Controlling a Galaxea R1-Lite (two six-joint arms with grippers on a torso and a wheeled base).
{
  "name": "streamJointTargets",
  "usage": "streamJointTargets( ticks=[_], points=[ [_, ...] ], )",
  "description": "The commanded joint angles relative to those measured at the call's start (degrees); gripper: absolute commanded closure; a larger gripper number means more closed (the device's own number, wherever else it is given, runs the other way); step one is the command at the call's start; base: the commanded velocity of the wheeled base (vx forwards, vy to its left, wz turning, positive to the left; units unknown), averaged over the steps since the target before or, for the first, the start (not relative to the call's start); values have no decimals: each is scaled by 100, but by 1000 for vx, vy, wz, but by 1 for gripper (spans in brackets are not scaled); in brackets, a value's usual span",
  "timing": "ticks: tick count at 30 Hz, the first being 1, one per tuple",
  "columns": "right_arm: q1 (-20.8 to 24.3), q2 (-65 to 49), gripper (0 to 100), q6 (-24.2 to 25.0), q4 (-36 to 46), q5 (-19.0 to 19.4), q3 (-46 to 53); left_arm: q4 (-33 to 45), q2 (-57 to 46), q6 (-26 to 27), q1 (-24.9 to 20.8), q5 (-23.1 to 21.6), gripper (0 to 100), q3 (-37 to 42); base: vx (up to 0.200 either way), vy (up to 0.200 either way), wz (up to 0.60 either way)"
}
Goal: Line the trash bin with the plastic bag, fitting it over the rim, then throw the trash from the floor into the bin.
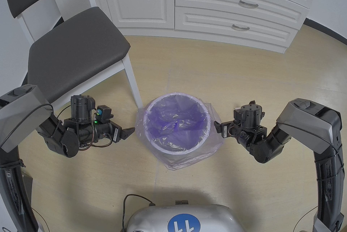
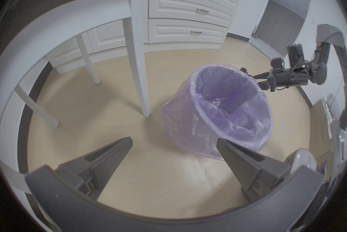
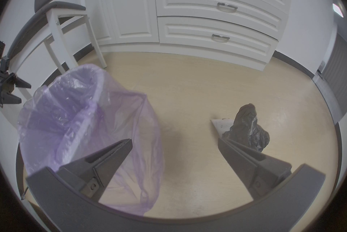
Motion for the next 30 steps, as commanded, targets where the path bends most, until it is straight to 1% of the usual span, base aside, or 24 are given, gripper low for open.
streamJointTargets(
  ticks=[1, 7, 10, 13, 14, 17, 19, 20, 24, 25, 27, 28, 30],
  points=[
    [52, 335, 0, -51, -37, 135, 26, -475, 608, 152, -95, -72, 0, 214, 0, 0, 0],
    [78, 476, 0, -42, -37, 135, -27, -571, 731, 170, -130, -72, 0, 232, 0, 0, 0],
    [87, 493, 0, -42, -37, 135, -36, -571, 863, 152, -235, -72, 0, 188, 0, 0, 0],
    [87, 573, 0, -24, -55, 135, -97, -606, 1267, 126, -350, -37, 0, -93, 0, 0, 0],
    [87, 608, 0, -24, -55, 135, -132, -659, 1469, 56, -402, 60, 0, -225, 0, 0, 0],
    [87, 766, 0, 55, -64, 135, -264, -949, 2005, -410, -596, 842, 0, -726, 0, 0, 0],
    [96, 827, 0, 99, -55, 135, -317, -1002, 2181, -586, -640, 1114, 0, -919, 0, 0, 0],
    [96, 898, 0, 134, -55, 135, -387, -940, 2374, -683, -666, 1334, 0, -1157, 0, 0, 0],
    [96, 968, 0, 160, -46, 135, -440, -791, 2647, -718, -631, 1440, 0, -1447, 0, 0, 0],
    [104, 1003, 0, 160, -55, 135, -440, -510, 2647, -788, -613, 1448, 0, -1605, 0, 0, 0],
    [131, 1021, 0, 160, -55, 135, -440, -413, 2656, -850, -604, 1475, 0, -1693, 0, 0, 0],
    [166, 1038, 0, 169, -46, 135, -431, -228, 2682, -1078, -604, 1589, 0, -1895, 0, 0, 0],
    [192, 1056, 0, 169, -55, 135, -422, 62, 2708, -1289, -604, 1791, 0, -2167, 0, 0, 0]
  ],
)
